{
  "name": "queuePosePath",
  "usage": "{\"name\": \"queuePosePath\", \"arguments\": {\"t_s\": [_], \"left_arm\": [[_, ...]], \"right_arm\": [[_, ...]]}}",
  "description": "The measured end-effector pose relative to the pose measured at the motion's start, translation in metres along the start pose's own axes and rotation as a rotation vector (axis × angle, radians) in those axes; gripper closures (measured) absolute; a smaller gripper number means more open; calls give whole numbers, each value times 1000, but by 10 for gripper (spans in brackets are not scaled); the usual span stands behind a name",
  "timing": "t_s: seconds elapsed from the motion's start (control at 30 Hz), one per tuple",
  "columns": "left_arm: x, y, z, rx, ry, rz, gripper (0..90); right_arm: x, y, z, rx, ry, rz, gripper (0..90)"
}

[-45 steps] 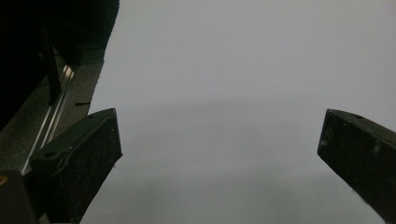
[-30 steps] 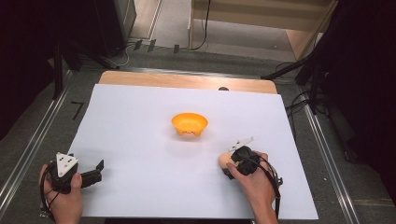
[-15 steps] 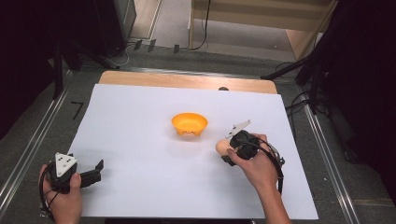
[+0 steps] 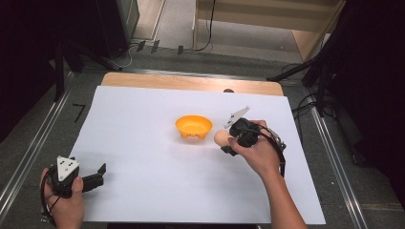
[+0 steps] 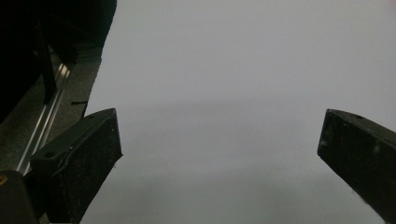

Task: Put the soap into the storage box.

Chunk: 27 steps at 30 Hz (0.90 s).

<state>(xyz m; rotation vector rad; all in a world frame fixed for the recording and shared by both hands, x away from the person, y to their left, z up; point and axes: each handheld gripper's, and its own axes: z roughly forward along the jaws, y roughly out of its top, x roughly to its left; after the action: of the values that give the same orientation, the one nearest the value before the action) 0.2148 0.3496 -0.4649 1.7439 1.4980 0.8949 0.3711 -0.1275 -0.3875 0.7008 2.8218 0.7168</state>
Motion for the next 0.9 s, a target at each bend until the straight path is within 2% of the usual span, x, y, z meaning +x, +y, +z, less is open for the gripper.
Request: {"name": "queuePosePath", "arguments": {"t_s": [0.13, 0.3, 0.37, 0.43, 0.47, 0.53, 0.6, 0.67, 0.9], "left_arm": [[0, 0, 0, -2, -4, -1, 0], [0, 0, 0, -2, -3, 2, 0], [0, 0, 0, -5, -5, -2, 0], [1, 0, 0, -7, -7, -4, 0], [1, 0, -1, -6, -9, -4, 0], [1, -1, -1, -10, -8, -1, 0], [0, -1, -1, -14, -4, 4, 0], [-1, -1, -1, -19, -6, 5, 0], [0, -1, -1, -15, -6, 3, 0]], "right_arm": [[-3, 13, 2, -6, 2, -61, 334], [-10, 33, 2, -20, 27, -107, 334], [-10, 36, 3, -23, 27, -116, 334], [-11, 42, 4, -11, 29, -130, 334], [-11, 48, 6, -10, 33, -157, 334], [-11, 50, 6, -5, 36, -159, 334], [-13, 55, 9, -4, 38, -188, 334], [-13, 59, 12, 0, 44, -196, 334], [-14, 71, 22, -25, 70, -220, 333]]}}
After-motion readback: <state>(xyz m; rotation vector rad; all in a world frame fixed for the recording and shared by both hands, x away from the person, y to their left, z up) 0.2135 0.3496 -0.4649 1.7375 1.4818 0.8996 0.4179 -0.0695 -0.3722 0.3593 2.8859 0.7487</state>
